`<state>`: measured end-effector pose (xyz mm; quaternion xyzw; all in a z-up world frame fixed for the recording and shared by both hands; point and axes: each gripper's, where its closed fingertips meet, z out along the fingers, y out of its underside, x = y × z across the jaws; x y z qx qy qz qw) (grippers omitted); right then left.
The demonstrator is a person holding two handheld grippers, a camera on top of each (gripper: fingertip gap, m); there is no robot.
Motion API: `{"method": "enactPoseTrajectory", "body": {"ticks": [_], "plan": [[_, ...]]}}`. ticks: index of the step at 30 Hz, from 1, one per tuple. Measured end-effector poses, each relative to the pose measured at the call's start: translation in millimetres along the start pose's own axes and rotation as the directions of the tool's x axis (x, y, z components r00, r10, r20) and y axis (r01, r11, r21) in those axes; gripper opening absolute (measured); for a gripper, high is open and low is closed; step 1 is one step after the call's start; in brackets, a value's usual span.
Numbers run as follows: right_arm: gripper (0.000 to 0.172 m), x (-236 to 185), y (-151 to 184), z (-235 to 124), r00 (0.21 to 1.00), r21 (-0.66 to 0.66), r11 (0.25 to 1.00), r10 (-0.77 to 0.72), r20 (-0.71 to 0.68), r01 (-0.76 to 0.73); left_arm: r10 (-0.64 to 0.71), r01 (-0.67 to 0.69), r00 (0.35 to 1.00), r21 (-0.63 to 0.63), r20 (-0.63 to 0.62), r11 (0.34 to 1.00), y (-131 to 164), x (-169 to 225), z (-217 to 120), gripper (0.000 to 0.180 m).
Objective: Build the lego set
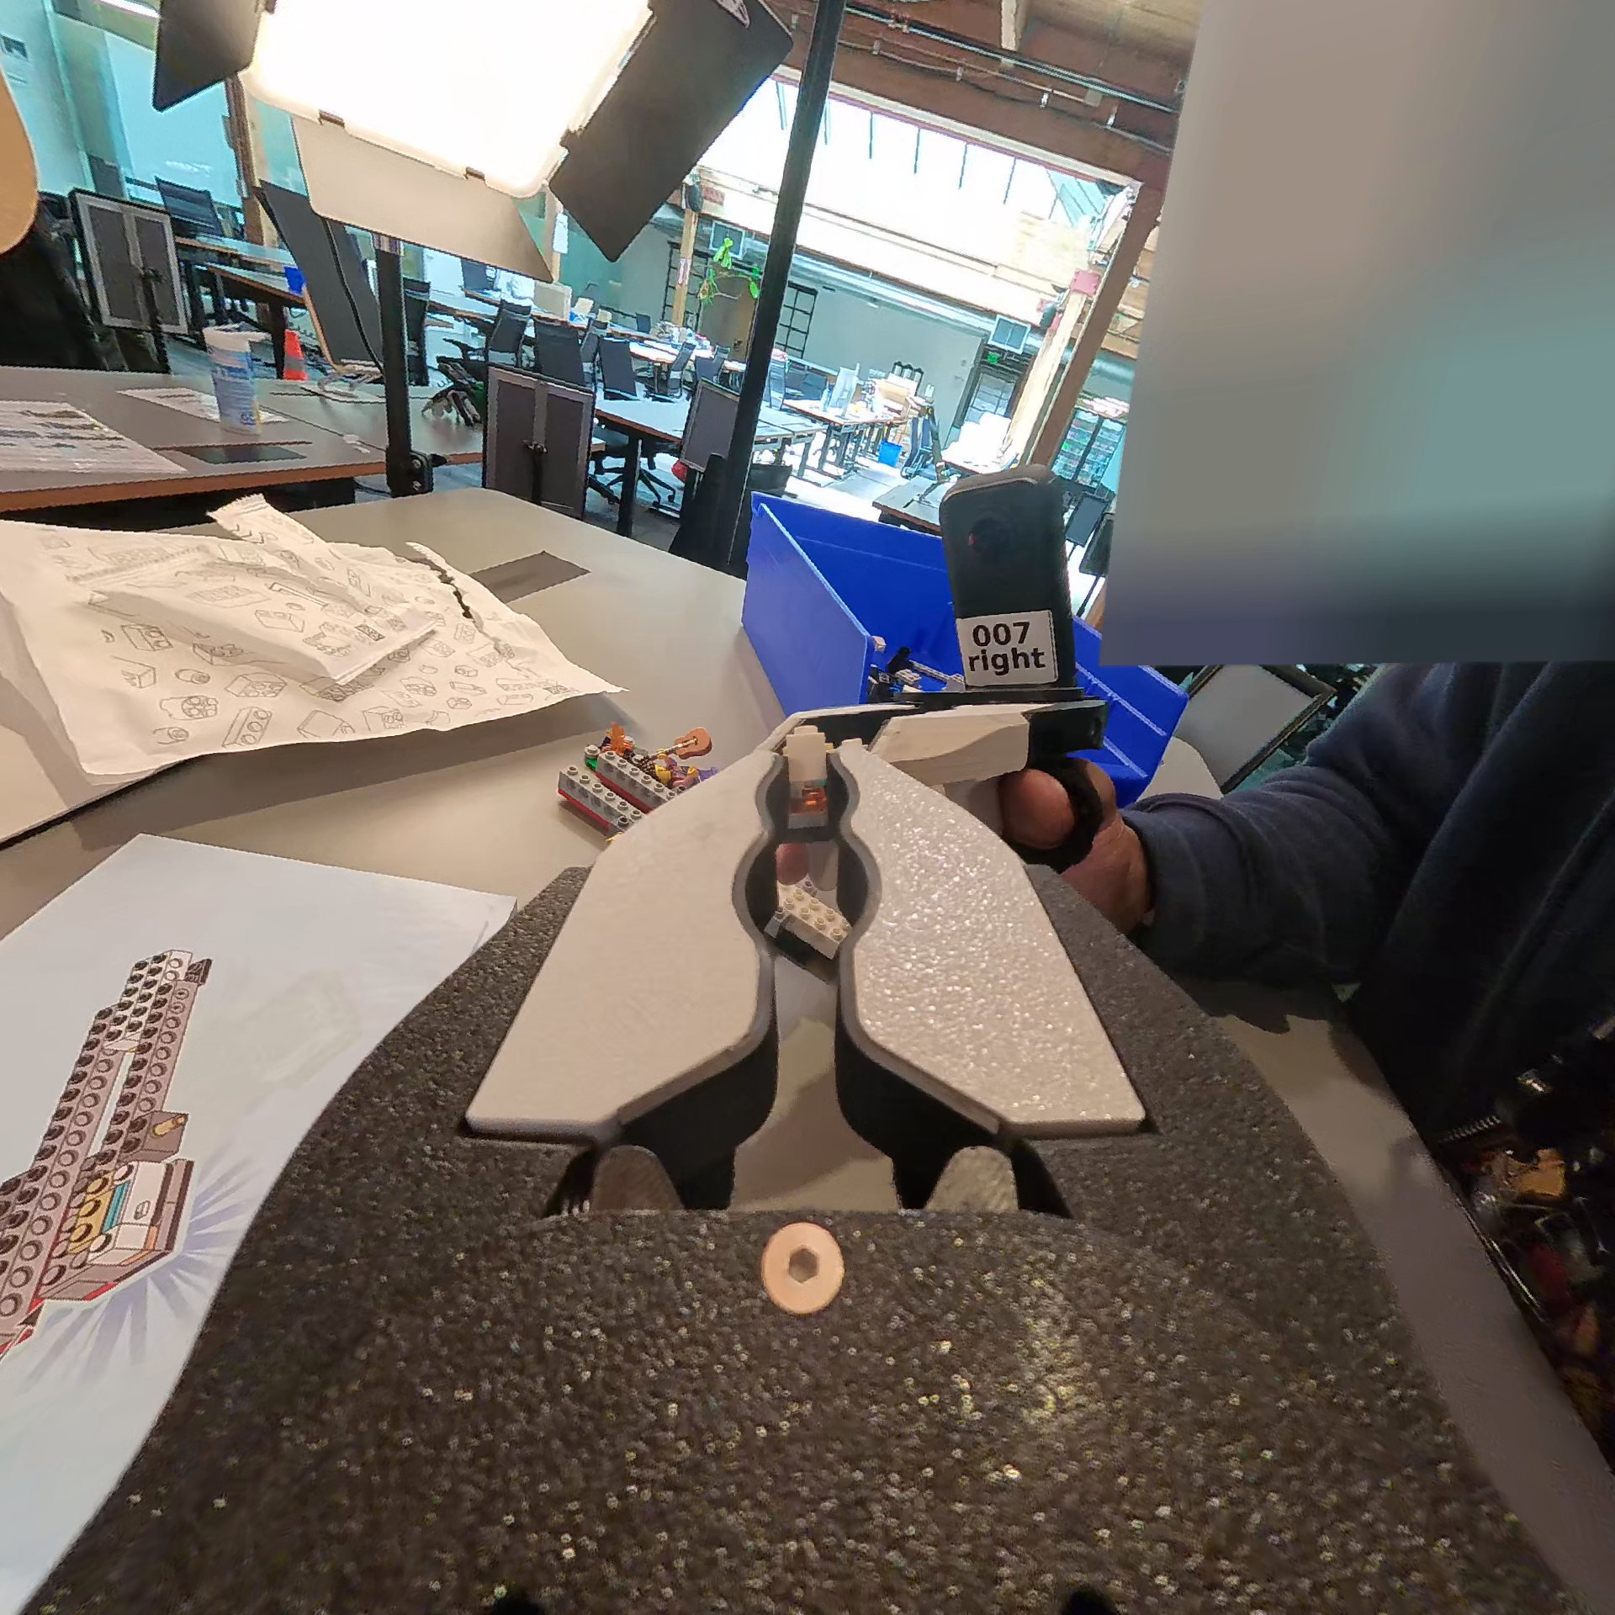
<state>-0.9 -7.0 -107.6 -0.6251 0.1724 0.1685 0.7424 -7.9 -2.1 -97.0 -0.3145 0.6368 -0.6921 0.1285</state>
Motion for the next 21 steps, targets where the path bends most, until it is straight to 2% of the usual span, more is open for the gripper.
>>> {"method": "enactPoseTrajectory", "body": {"ticks": [14, 21], "plan": [[0.026, 0.3, -0.4, -0.7, 1.000, 0.005, 1.000, 0.010, 0.006, -0.010, 0.046, -0.046, 0.999, -0.010, 0.024, 0.999, 0.6, 1.0, 1.2, 0.008], [0.026, -1.2, -0.7, -0.9, 1.000, 0.007, 1.000, 0.011, 0.019, -0.011, -0.062, 0.063, 0.997, 0.014, -0.043, 0.998, 0.3, 2.7, -0.4, 0.008]]}}
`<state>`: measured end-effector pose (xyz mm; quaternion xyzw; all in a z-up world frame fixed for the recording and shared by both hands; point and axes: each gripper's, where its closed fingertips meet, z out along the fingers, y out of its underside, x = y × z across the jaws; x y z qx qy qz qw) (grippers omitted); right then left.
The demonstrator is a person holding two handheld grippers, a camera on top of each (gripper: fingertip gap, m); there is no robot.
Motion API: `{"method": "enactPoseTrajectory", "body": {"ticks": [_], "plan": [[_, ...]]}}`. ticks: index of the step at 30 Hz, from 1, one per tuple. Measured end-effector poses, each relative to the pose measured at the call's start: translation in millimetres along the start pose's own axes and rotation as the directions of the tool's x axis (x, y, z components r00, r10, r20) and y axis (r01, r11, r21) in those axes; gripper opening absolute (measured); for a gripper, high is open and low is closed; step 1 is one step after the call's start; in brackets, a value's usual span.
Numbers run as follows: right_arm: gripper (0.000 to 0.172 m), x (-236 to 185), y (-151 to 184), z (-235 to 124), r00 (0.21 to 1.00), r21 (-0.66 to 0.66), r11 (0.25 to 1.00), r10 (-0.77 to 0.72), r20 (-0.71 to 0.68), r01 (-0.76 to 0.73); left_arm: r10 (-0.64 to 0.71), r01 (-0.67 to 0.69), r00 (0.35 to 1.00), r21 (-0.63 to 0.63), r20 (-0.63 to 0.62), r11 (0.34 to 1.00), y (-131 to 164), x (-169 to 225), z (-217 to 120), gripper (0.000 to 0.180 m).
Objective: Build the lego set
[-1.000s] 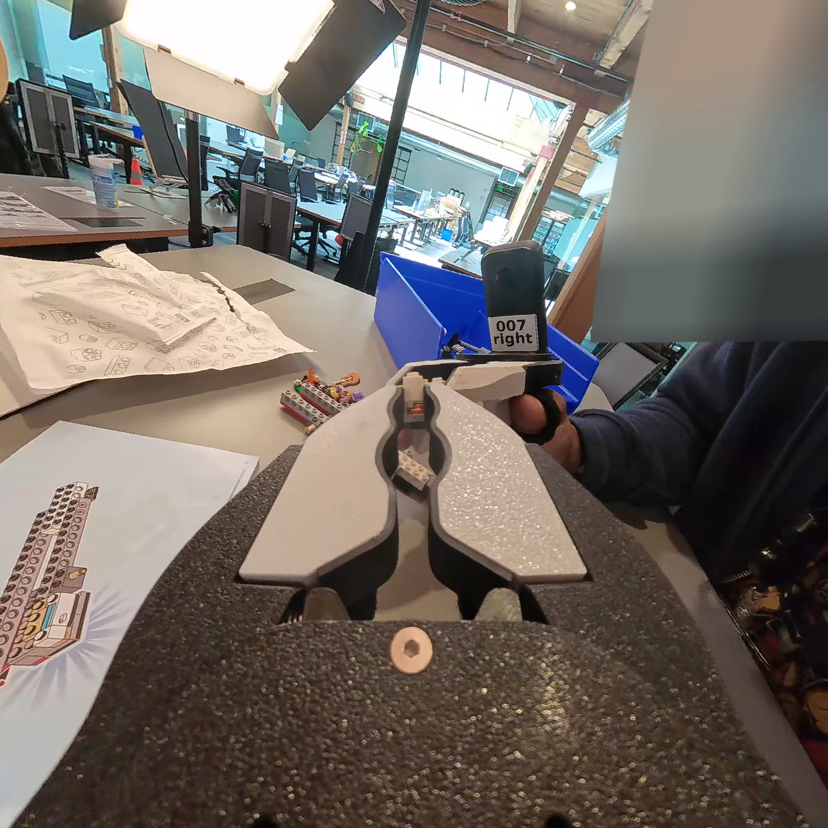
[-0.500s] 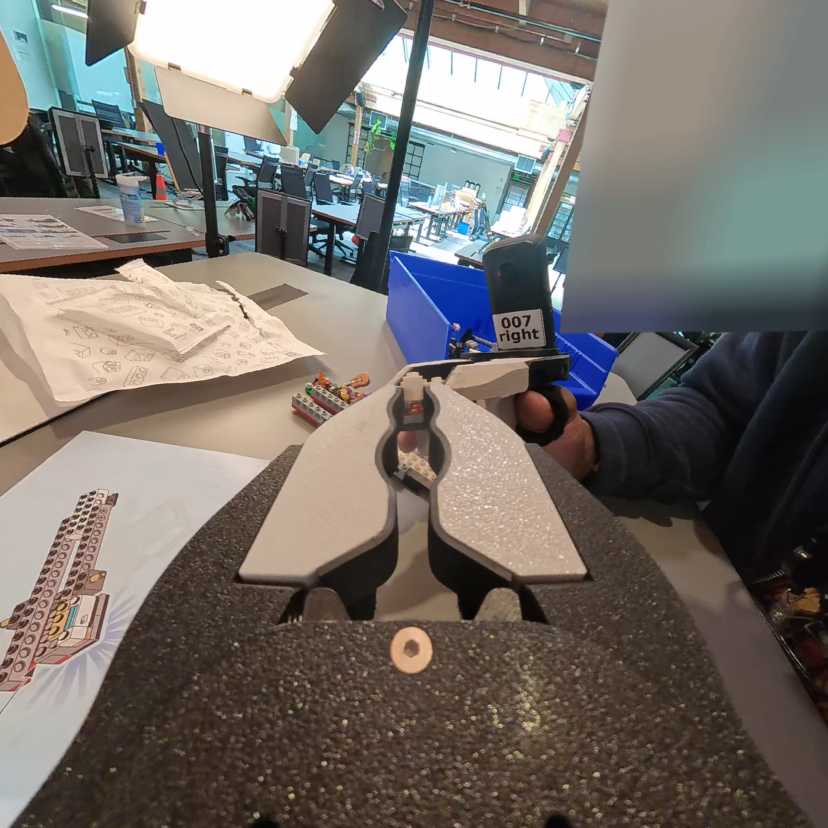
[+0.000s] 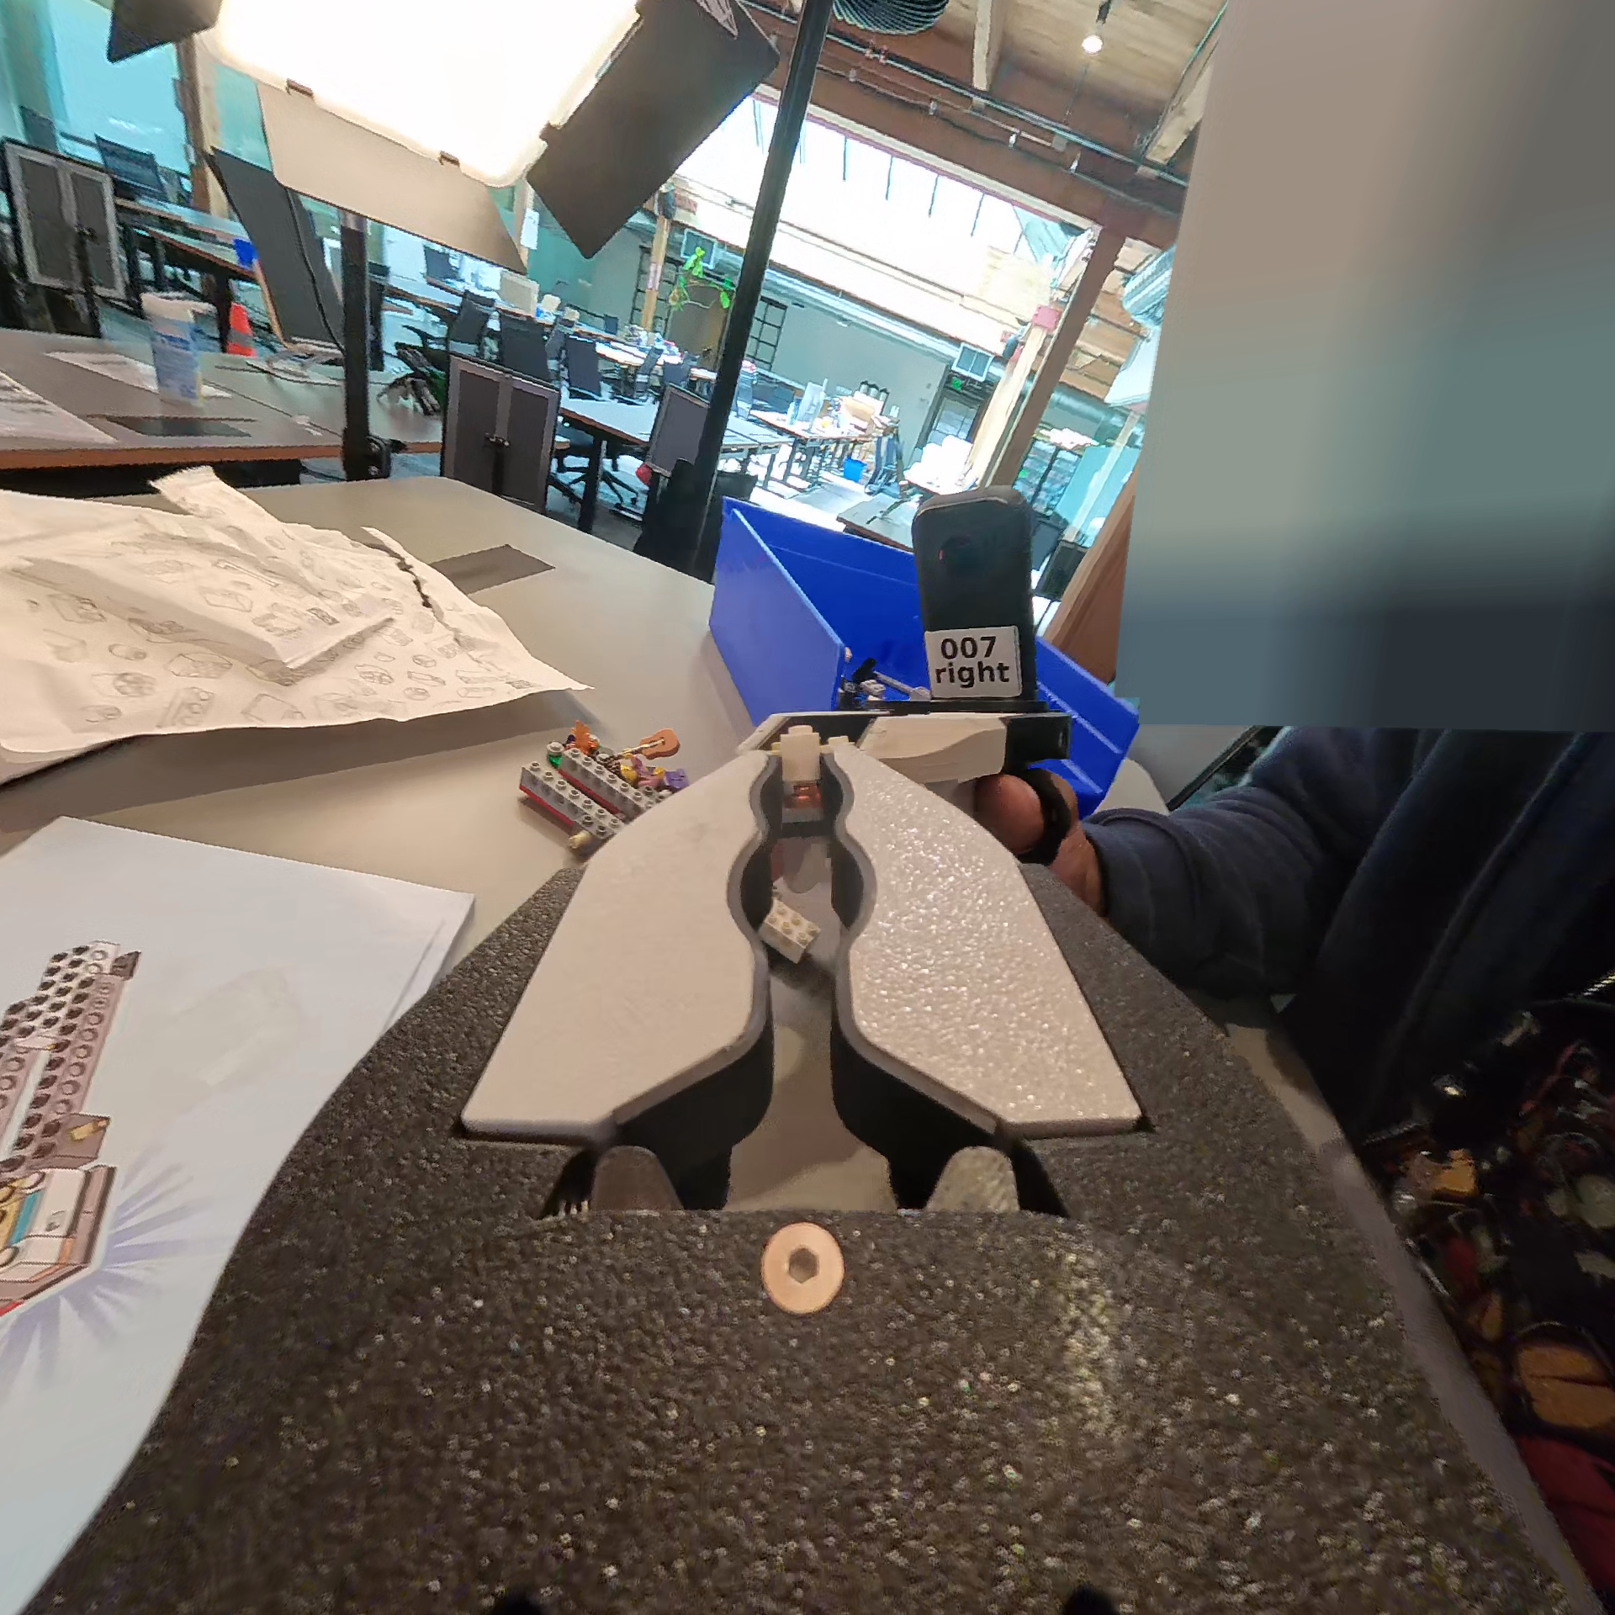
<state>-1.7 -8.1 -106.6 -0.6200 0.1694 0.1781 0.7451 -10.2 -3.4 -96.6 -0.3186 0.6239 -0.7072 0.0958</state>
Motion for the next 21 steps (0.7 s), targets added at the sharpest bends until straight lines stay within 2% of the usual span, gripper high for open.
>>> {"method": "enactPoseTrajectory", "body": {"ticks": [3, 6, 16, 21], "plan": [[0.026, -1.2, 0.7, 0.6, 1.000, -0.004, 1.000, -0.005, 0.004, 0.006, -0.063, 0.063, 0.997, 0.006, -0.034, 0.998, -0.7, 0.8, -1.4, 0.008], [0.026, -1.2, 1.4, 1.1, 1.000, -0.008, 1.000, -0.009, 0.001, 0.009, -0.071, 0.070, 0.997, -0.017, -0.029, 0.997, 0.7, 0.5, -2.3, 0.008], [0.026, -1.0, 4.6, 3.7, 0.999, -0.026, 0.999, -0.038, -0.022, 0.038, 0.123, -0.097, 0.978, -0.158, 0.169, 0.983, 4.7, -7.6, -4.2, 0.010], [0.026, -0.2, 4.8, 4.2, 0.999, -0.025, 0.999, -0.035, -0.024, 0.034, 0.131, -0.092, 0.970, -0.191, 0.203, 0.977, 6.8, -7.2, -4.5, 0.010]]}}
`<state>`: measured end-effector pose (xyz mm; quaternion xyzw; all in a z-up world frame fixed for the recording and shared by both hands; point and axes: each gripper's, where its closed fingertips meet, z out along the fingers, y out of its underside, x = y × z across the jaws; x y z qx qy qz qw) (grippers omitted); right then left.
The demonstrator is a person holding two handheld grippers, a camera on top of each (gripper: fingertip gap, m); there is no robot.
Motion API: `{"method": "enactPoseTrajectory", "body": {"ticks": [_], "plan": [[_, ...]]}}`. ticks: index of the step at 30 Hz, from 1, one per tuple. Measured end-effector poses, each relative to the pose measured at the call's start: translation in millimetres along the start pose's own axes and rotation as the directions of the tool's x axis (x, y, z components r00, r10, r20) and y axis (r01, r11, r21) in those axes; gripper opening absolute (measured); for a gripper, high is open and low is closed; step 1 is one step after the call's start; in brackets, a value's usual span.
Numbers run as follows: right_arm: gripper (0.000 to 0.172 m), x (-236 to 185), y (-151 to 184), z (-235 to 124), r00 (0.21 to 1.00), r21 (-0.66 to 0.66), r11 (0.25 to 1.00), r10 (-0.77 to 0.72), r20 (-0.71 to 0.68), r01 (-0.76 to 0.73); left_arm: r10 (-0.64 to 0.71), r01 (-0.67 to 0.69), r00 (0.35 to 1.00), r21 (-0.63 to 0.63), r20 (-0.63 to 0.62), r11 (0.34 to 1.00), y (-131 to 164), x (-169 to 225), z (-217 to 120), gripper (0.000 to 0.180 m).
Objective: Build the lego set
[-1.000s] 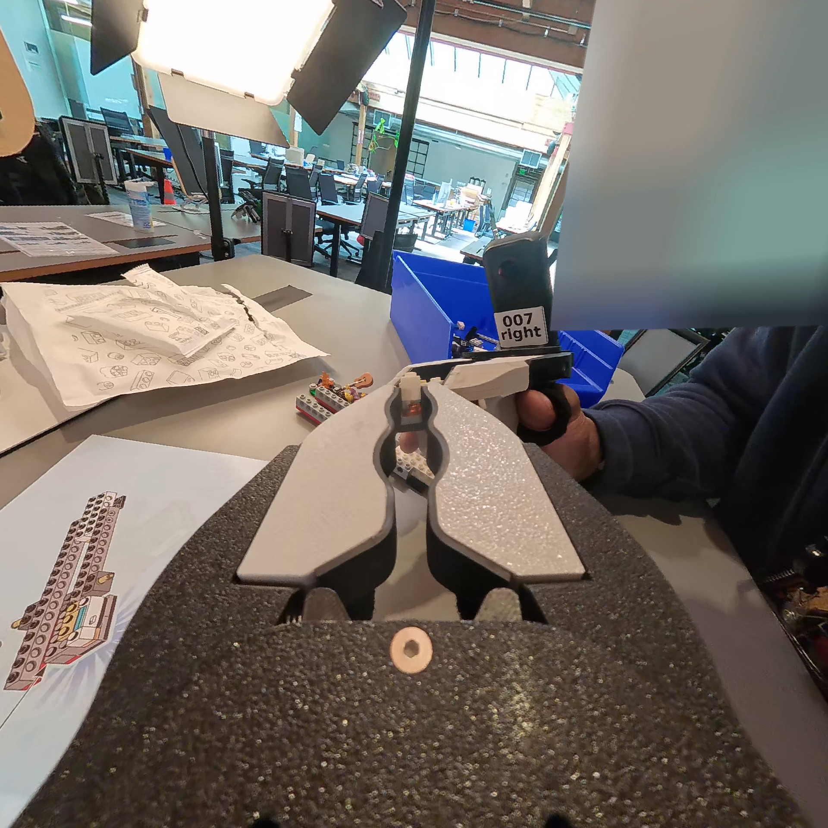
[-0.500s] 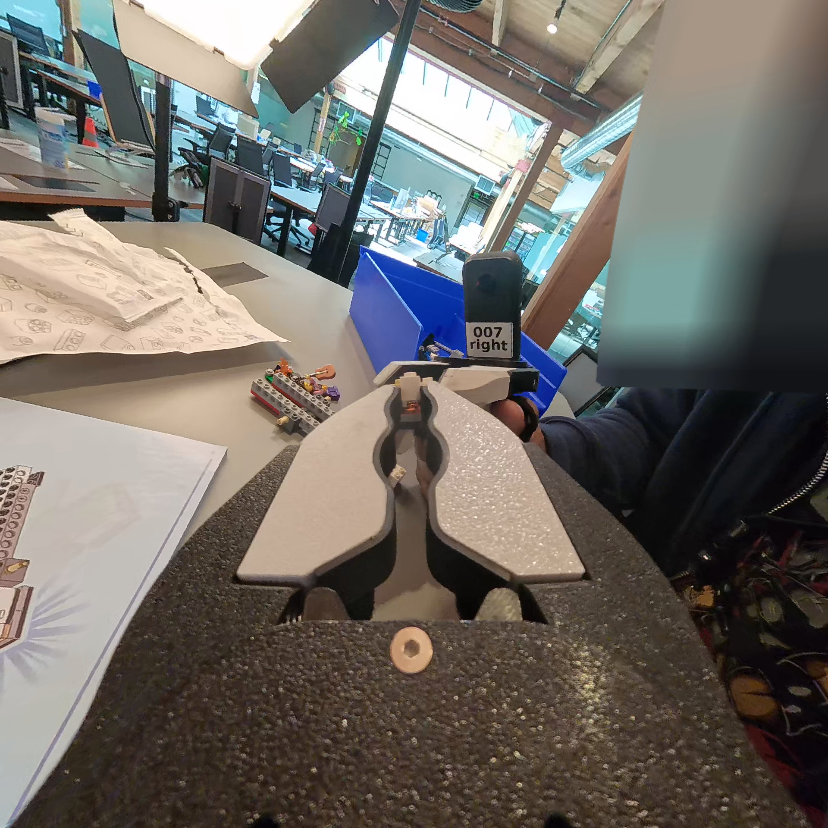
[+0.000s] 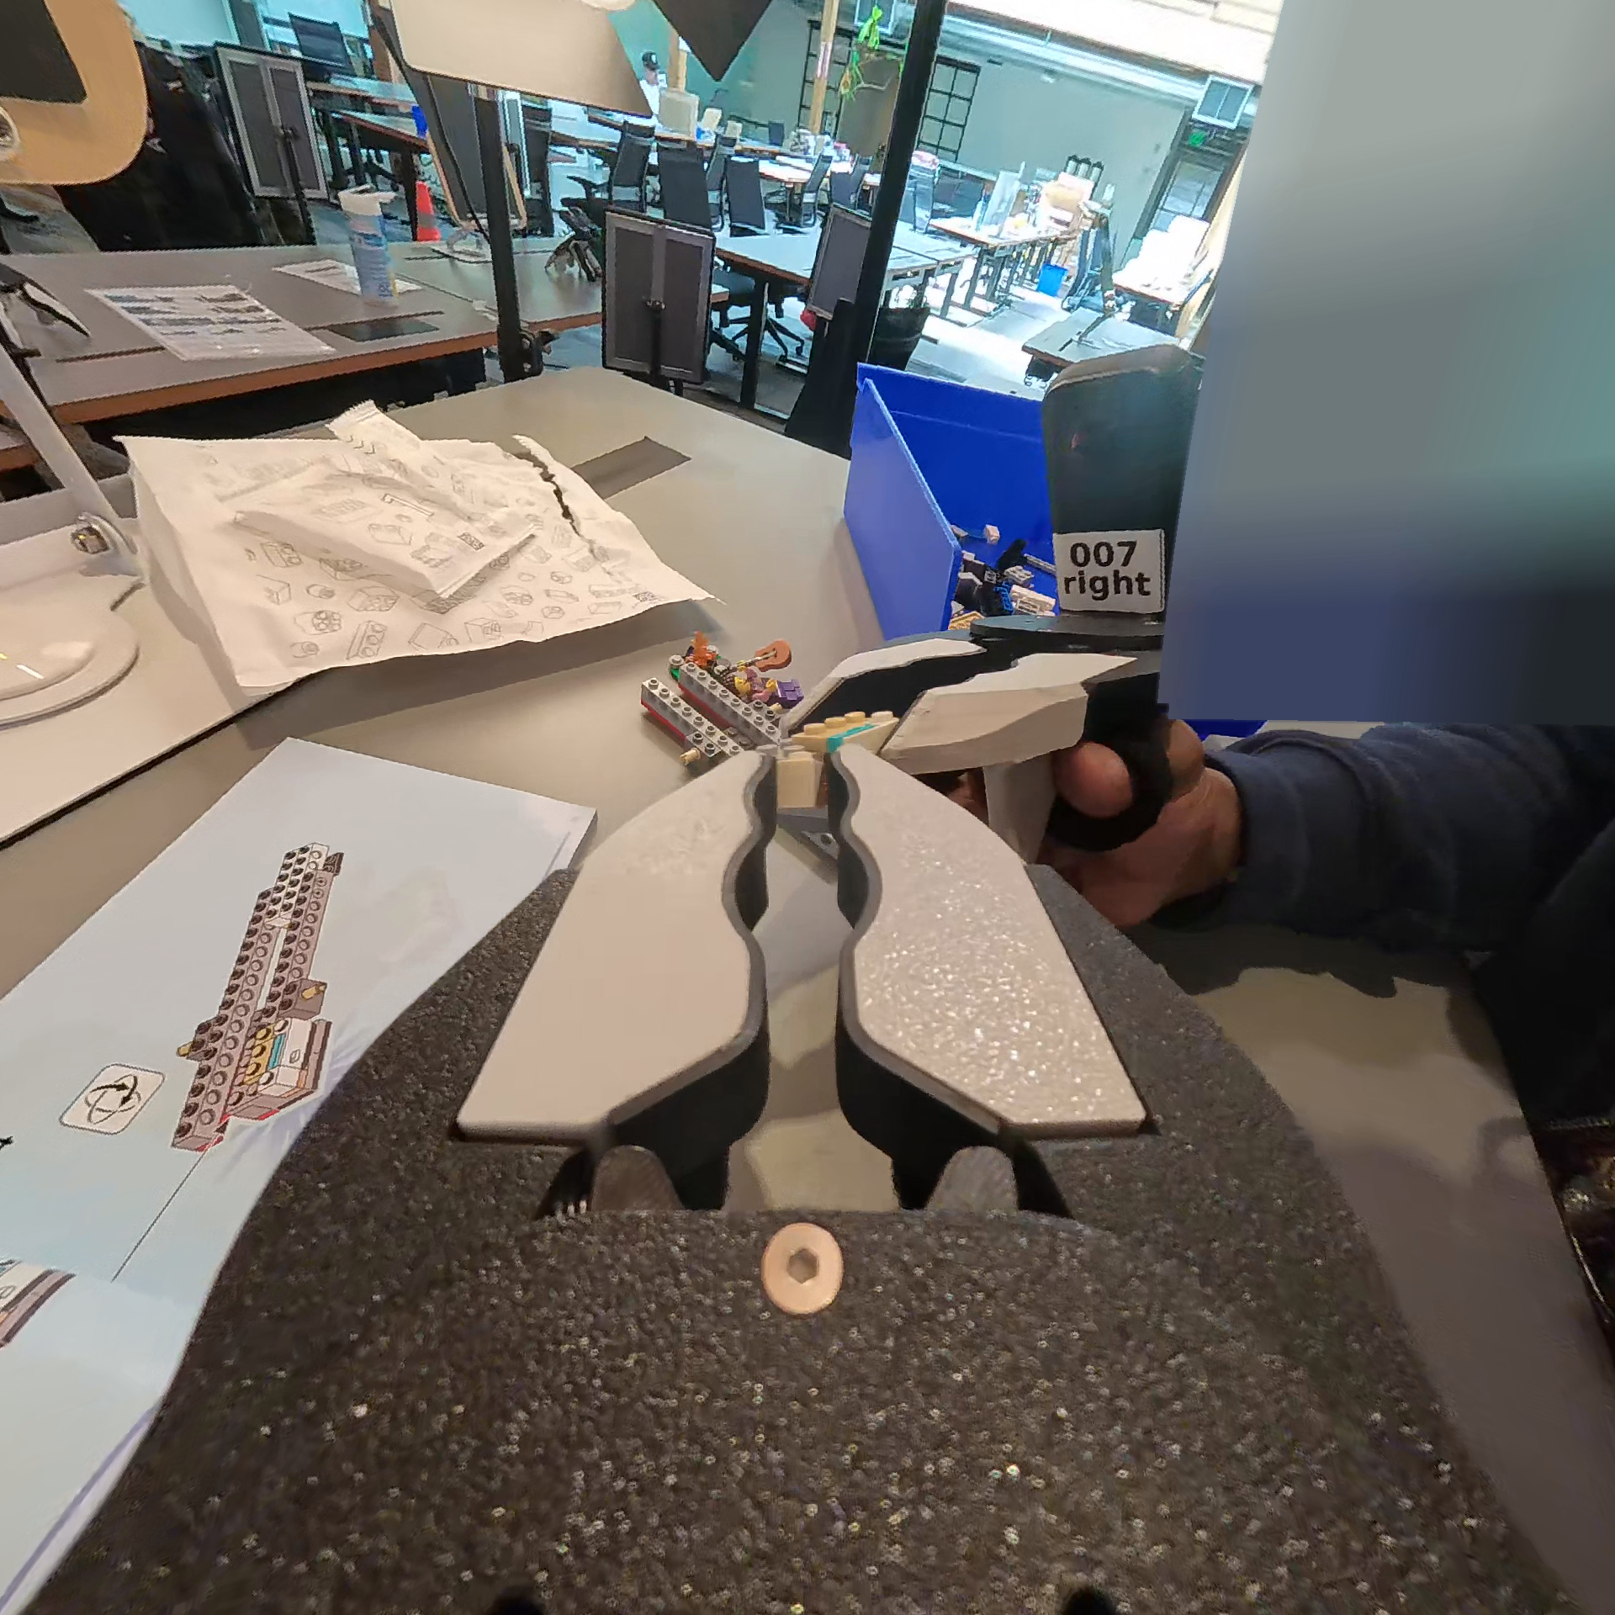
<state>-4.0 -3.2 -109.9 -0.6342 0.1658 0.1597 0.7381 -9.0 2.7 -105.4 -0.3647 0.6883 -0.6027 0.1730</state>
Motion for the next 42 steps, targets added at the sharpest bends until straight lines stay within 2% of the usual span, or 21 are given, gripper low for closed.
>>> {"method": "enactPoseTrajectory", "body": {"ticks": [6, 13, 21, 32, 42], "plan": [[0.026, -0.3, 1.6, 1.9, 1.000, -0.010, 1.000, -0.011, -0.006, 0.011, -0.084, 0.085, 0.996, 0.045, -0.034, 0.995, -1.9, -1.3, -3.7, 0.009], [0.026, -3.2, 1.1, 3.4, 1.000, 0.003, 1.000, -0.002, 0.001, 0.002, -0.195, 0.243, 0.957, 0.225, -0.215, 0.944, -19.7, 10.0, -5.9, 0.009], [0.026, -5.3, -1.6, 2.6, 1.000, 0.032, 0.999, 0.028, 0.014, -0.028, -0.180, 0.243, 0.958, 0.302, -0.223, 0.922, -24.7, 12.0, -4.5, 0.009], [0.026, -6.6, -4.8, 0.6, 0.999, 0.057, 0.998, 0.031, 0.026, -0.033, -0.132, 0.175, 0.976, 0.262, -0.173, 0.949, -17.1, 14.7, 3.8, 0.009], [0.026, -8.1, -4.9, 0.7, 0.998, 0.064, 0.997, 0.049, 0.045, -0.052, -0.150, 0.197, 0.972, 0.274, -0.183, 0.942, -17.4, 14.1, 3.7, 0.009]]}}
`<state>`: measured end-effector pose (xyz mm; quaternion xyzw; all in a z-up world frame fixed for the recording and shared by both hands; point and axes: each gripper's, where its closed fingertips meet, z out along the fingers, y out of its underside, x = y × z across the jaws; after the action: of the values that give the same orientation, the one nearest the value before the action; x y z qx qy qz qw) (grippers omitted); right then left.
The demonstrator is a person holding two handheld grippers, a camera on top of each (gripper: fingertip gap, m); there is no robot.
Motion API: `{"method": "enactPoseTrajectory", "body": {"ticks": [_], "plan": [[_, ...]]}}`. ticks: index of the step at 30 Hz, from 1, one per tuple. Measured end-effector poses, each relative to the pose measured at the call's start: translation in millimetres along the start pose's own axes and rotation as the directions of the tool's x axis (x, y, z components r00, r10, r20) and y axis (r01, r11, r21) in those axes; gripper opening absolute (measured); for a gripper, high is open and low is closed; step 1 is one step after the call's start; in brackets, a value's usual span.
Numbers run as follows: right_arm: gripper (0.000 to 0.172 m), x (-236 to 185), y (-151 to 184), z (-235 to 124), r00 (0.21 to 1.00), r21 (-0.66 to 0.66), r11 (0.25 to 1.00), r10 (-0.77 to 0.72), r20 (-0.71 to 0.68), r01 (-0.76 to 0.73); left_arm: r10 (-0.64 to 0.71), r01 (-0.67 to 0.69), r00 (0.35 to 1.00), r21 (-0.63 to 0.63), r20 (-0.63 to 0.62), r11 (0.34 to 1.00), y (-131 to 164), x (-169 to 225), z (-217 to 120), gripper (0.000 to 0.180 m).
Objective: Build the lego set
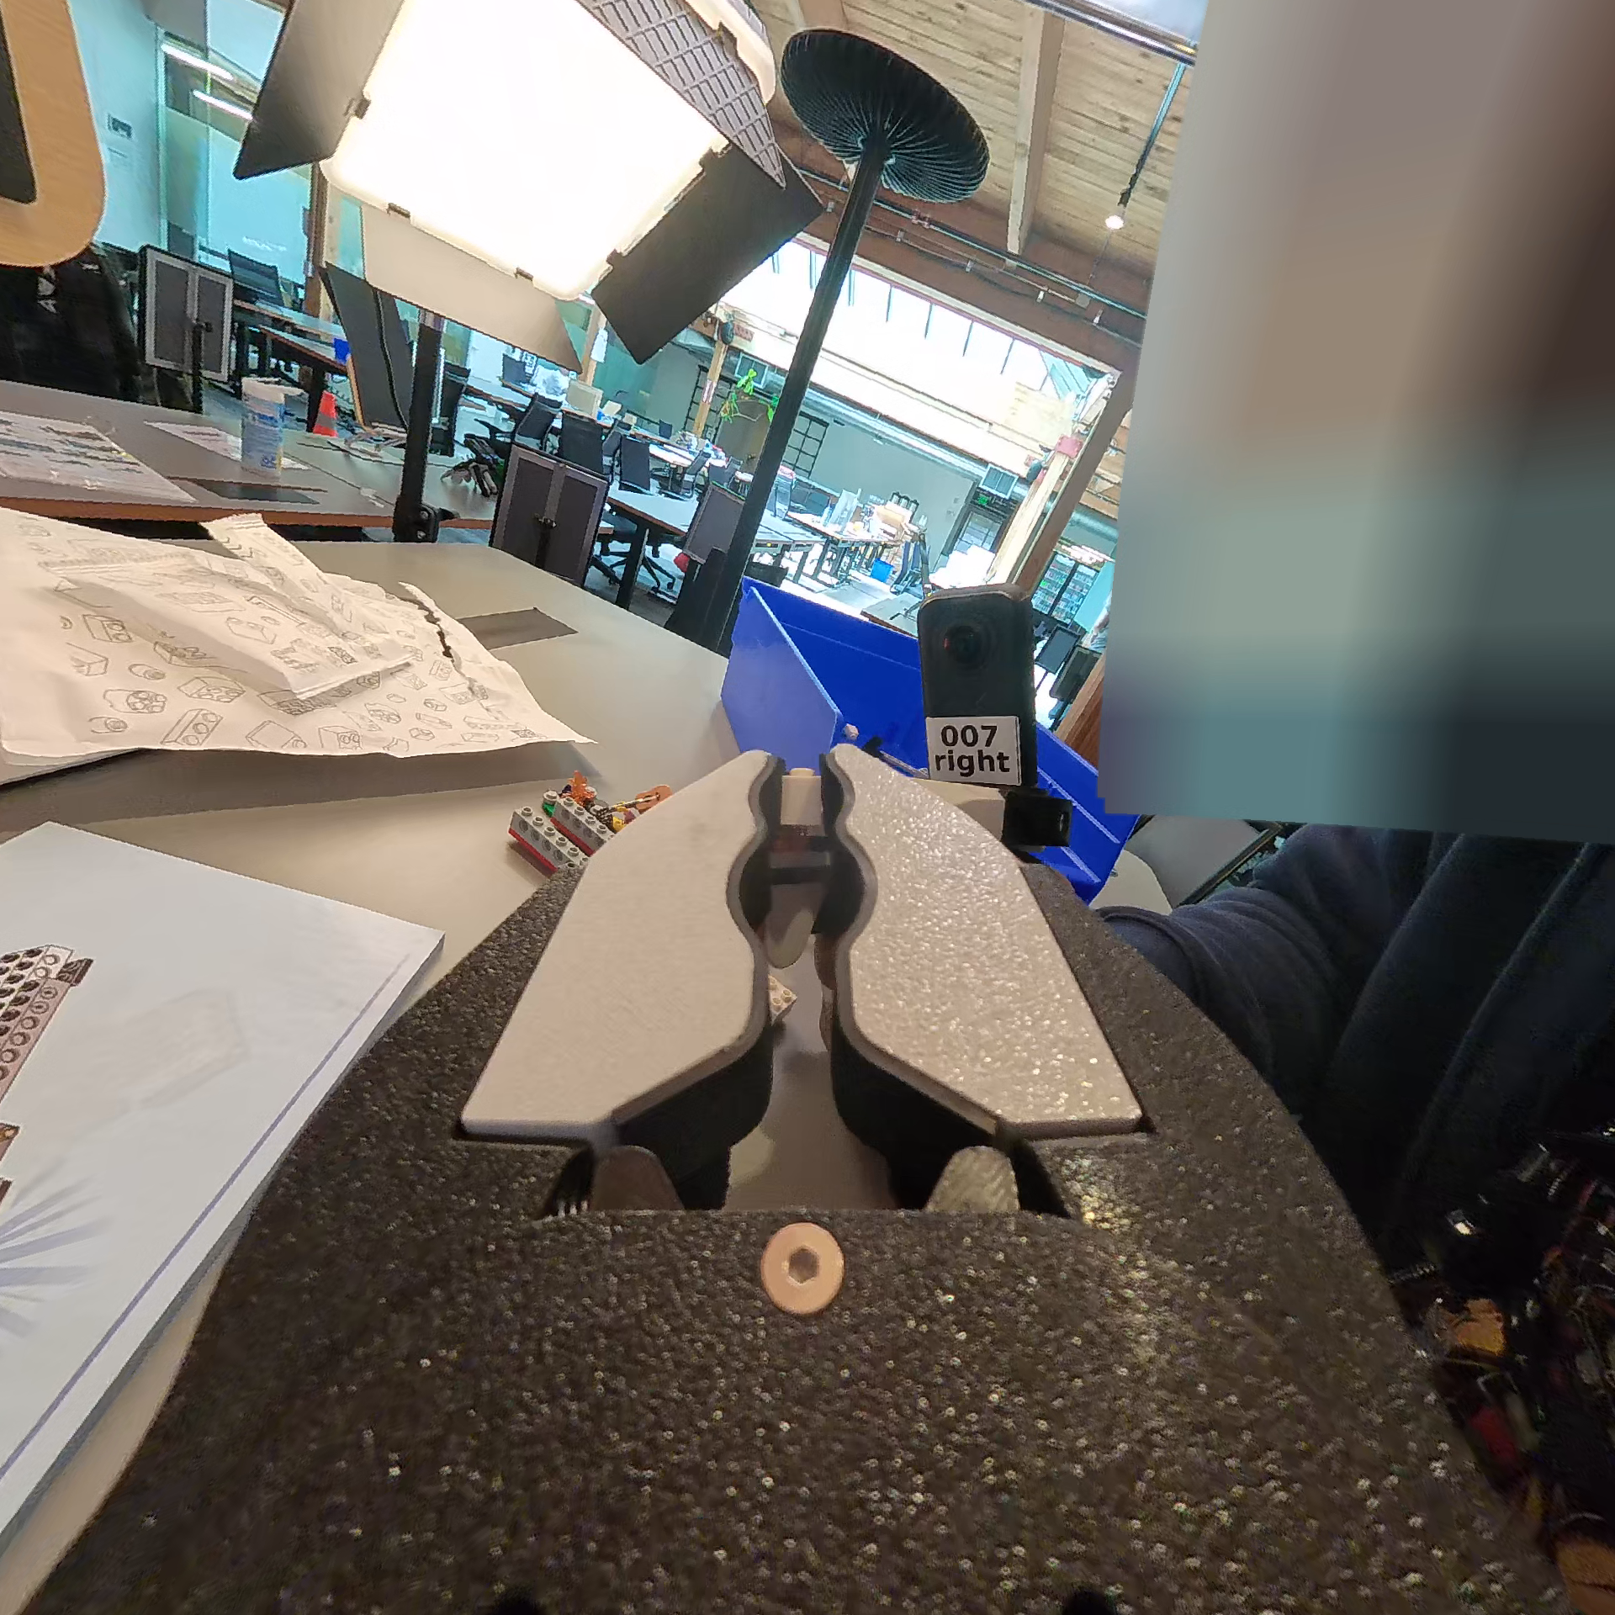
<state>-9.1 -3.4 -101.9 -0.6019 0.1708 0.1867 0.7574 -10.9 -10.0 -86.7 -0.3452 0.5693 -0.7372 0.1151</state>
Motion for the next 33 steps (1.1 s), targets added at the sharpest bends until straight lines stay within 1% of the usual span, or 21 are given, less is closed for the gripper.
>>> {"method": "enactPoseTrajectory", "body": {"ticks": [5, 9, 18, 24, 27, 30, 33], "plan": [[0.026, -4.0, -0.1, 0.0, 0.999, 0.007, 1.000, 0.013, 0.030, -0.013, -0.022, 0.023, 0.999, 0.037, -0.037, 0.999, -2.3, 3.7, 0.0, 0.008], [0.026, -5.9, -0.9, -0.3, 0.998, 0.017, 0.999, 0.026, 0.048, -0.027, -0.004, 0.007, 0.999, 0.051, -0.052, 0.999, -3.8, 7.0, -0.1, 0.009], [0.026, -10.7, -1.1, -0.4, 0.995, 0.026, 0.998, 0.052, 0.088, -0.055, 0.036, -0.032, 0.999, 0.095, -0.039, 0.995, -6.3, 8.0, 0.0, 0.009], [0.026, -11.1, -1.5, -0.6, 0.993, 0.030, 0.997, 0.063, 0.097, -0.066, 0.042, -0.037, 0.998, 0.107, -0.051, 0.994, -8.1, 10.3, -0.5, 0.014], [0.026, -10.7, -1.8, -1.0, 0.993, 0.030, 0.997, 0.069, 0.098, -0.072, 0.049, -0.044, 0.997, 0.102, -0.053, 0.994, -8.0, 11.3, -0.1, 0.020], [0.026, -9.1, -2.3, -1.5, 0.992, 0.026, 0.996, 0.079, 0.094, -0.082, 0.084, -0.078, 0.995, 0.096, -0.055, 0.992, -10.5, 12.7, -2.4, 0.029], [0.026, -5.9, -2.1, -1.5, 0.990, -0.005, 0.994, 0.109, 0.085, -0.109, 0.199, -0.197, 0.979, 0.060, -0.031, 0.979, -12.2, 11.0, -8.8, 0.035]]}}
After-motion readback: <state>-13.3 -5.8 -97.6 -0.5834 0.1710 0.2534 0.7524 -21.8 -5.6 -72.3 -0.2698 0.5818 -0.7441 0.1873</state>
